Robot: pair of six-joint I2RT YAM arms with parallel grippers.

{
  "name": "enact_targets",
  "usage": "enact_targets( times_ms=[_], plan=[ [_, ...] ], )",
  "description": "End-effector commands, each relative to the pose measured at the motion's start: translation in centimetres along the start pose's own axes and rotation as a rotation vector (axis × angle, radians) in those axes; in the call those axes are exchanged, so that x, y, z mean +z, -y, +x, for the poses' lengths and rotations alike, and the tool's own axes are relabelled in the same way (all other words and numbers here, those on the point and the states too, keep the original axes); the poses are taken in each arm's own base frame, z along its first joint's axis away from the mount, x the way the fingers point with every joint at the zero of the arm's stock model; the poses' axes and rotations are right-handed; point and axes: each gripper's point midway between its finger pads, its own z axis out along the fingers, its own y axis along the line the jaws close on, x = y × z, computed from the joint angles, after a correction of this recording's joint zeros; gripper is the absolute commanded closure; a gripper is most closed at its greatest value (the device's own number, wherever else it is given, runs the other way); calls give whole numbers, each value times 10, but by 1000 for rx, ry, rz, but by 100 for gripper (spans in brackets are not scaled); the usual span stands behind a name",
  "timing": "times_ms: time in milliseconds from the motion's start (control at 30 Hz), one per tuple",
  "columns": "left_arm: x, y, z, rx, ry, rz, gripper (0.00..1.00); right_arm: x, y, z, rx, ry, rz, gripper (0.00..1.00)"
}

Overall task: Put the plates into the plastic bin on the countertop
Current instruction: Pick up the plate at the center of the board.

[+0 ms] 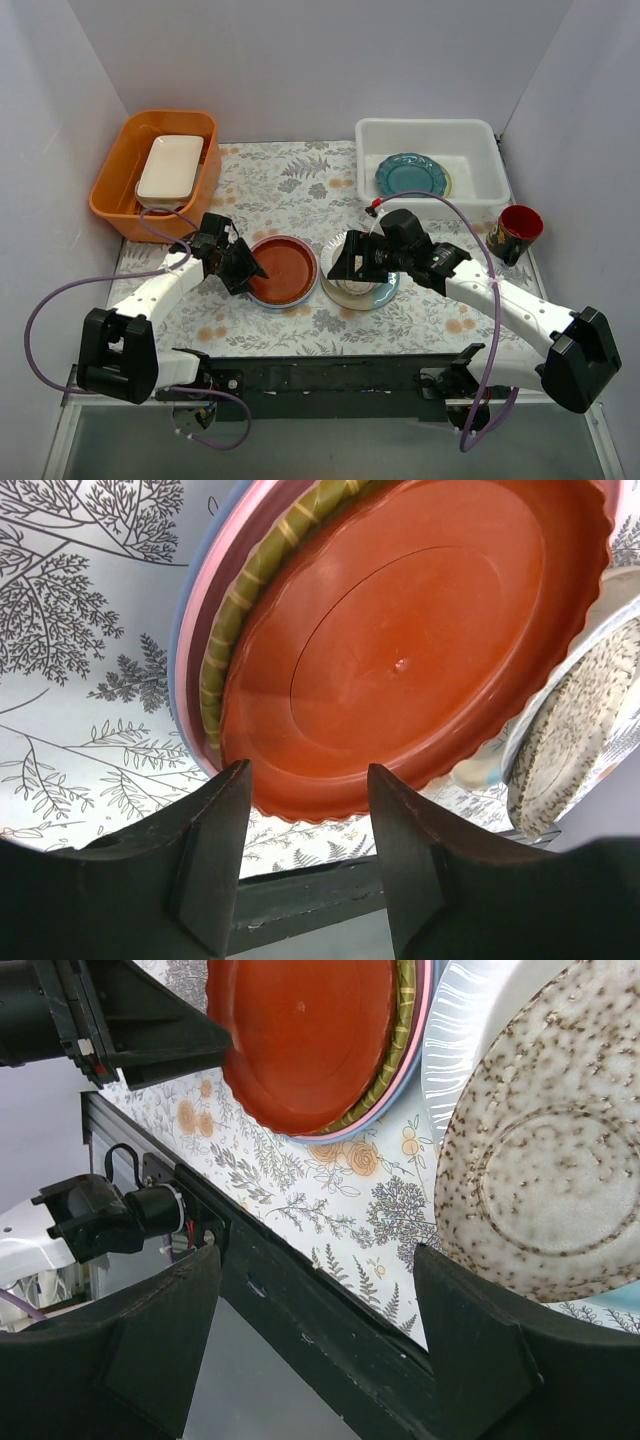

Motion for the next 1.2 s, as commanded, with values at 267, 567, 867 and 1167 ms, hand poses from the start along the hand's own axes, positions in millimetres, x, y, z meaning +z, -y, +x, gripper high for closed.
enact_targets(
  times_ms=[267,567,867,1167],
  plan=[
    [-25,18,-13,32,98,69,51,-2,-6,-3,-13,26,-35,16],
    [-25,0,-12,34,103,-16,52,4,-3,4,-7,-1,-38,16],
    [-7,-12,-6,31,71,-44,59,5,0,7,-7,-8,-40,16],
    [0,-12,-4,36,50,-38,60,9,5,9,-8,-14,-24,16]
  ],
)
